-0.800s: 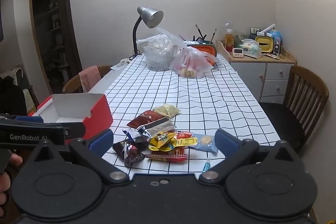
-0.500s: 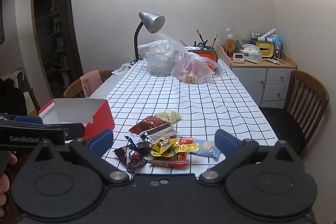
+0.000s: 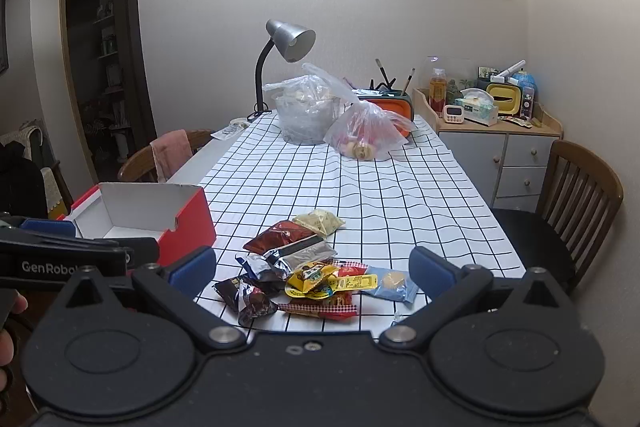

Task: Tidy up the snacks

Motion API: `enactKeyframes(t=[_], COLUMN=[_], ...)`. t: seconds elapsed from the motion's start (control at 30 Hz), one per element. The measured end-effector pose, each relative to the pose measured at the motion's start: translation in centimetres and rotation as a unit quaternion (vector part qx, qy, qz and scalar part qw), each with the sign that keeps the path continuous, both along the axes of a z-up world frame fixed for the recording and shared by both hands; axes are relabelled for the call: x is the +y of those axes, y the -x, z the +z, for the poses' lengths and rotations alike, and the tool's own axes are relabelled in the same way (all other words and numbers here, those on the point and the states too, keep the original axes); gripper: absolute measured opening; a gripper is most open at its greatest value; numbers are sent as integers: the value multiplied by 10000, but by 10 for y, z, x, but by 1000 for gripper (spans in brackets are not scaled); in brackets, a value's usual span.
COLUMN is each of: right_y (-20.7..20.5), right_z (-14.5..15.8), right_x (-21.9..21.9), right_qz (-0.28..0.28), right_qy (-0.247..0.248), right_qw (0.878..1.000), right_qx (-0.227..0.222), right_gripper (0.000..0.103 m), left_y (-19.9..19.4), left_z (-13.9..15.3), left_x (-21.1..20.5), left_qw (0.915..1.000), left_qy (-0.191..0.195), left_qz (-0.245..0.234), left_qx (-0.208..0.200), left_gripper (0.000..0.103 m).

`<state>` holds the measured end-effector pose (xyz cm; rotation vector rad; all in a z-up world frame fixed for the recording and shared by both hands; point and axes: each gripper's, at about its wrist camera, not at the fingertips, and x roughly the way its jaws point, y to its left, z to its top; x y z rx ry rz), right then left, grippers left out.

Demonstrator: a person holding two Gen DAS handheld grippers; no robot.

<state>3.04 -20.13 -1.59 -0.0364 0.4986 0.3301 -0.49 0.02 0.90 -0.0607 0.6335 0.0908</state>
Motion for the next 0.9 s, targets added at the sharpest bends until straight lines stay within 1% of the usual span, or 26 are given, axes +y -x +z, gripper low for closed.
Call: enactKeyframes(t=[0.17,0.43,0.9], right_y=[0,-5,-3], right_z=[-1,-4,-3], right_x=[5,6,6], right_qz=[-19,62,70], right_qy=[180,94,132], right_qw=[9998,9998,9996], right_qx=[-15,178,239], right_gripper=[103,103,103], left_y=[-2,-4,-4], left_z=[-2,-6,-9], left_x=[0,2,5], left_qw=[9999,9997,9992], left_qy=[-55,-30,123], left_qz=[47,54,-5], left_qx=[88,253,379], left_gripper=[103,103,103])
